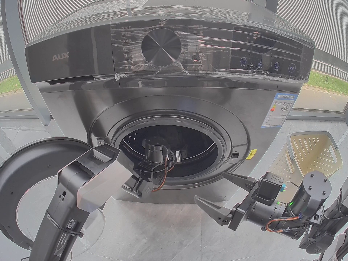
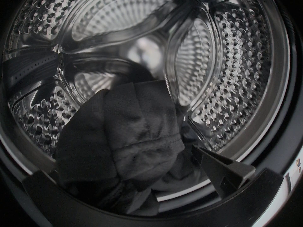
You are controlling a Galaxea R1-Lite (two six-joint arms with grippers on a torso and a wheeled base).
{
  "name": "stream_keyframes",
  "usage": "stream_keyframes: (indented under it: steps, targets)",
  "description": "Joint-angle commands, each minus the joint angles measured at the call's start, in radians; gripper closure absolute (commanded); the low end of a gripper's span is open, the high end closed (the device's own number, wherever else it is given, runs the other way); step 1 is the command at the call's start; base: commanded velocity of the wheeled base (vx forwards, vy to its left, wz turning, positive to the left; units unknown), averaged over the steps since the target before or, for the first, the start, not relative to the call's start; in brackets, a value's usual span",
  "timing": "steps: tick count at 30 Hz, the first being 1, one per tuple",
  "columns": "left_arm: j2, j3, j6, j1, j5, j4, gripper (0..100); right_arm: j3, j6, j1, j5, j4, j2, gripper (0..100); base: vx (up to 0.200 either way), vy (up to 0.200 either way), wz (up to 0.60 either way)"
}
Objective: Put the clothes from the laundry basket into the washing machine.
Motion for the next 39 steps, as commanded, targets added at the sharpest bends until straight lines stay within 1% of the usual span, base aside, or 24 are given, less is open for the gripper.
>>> stream_keyframes:
  steps: [1,7,12,18,21,27,29,32,35,36,37,39]
  targets:
    - [-0.151,0.197,-0.001,-0.041,-0.046,0.019,0,0.004,0.0,0.003,-0.001,0.0,0.004,0,0.0,0.0,0.0]
    - [-0.218,0.309,-0.001,-0.067,-0.055,0.005,0,0.005,0.0,0.003,-0.001,0.0,0.004,0,0.0,0.0,0.0]
    - [-0.271,0.418,-0.006,-0.113,-0.073,-0.03,0,0.005,0.0,0.003,-0.001,0.0,0.002,0,0.0,0.0,0.0]
    - [-0.303,0.536,0.002,-0.152,-0.07,-0.096,0,0.008,0.0,0.003,-0.001,0.0,0.001,0,0.0,0.0,0.0]
    - [-0.352,0.617,0.007,-0.181,-0.07,-0.104,0,0.008,0.0,0.003,-0.001,0.0,0.002,0,0.0,0.0,0.0]
    - [-0.419,0.709,0.008,-0.216,-0.061,-0.124,0,0.01,0.0,0.004,-0.001,0.0,0.004,0,0.0,0.0,0.0]
    - [-0.415,0.711,0.01,-0.213,-0.059,-0.128,0,0.01,0.0,0.004,-0.001,0.0,0.005,0,0.0,0.0,0.0]
    - [-0.401,0.702,0.025,-0.195,-0.05,-0.136,0,0.012,0.0,0.004,-0.001,0.0,0.005,0,0.0,0.0,0.0]
    - [-0.369,0.669,0.044,-0.156,-0.049,-0.136,0,0.012,0.0,0.004,-0.001,0.0,0.005,0,0.0,0.0,0.0]
    - [-0.335,0.628,0.057,-0.135,-0.047,-0.136,0,0.012,0.0,0.004,-0.001,0.0,0.005,0,0.0,0.0,0.0]
    - [-0.329,0.62,0.06,-0.13,-0.047,-0.136,0,0.012,0.0,0.004,-0.001,0.0,0.005,0,0.0,0.0,0.0]
    - [-0.281,0.554,0.076,-0.092,-0.041,-0.128,0,0.012,0.0,0.004,-0.001,0.0,0.005,0,0.0,0.0,0.0]
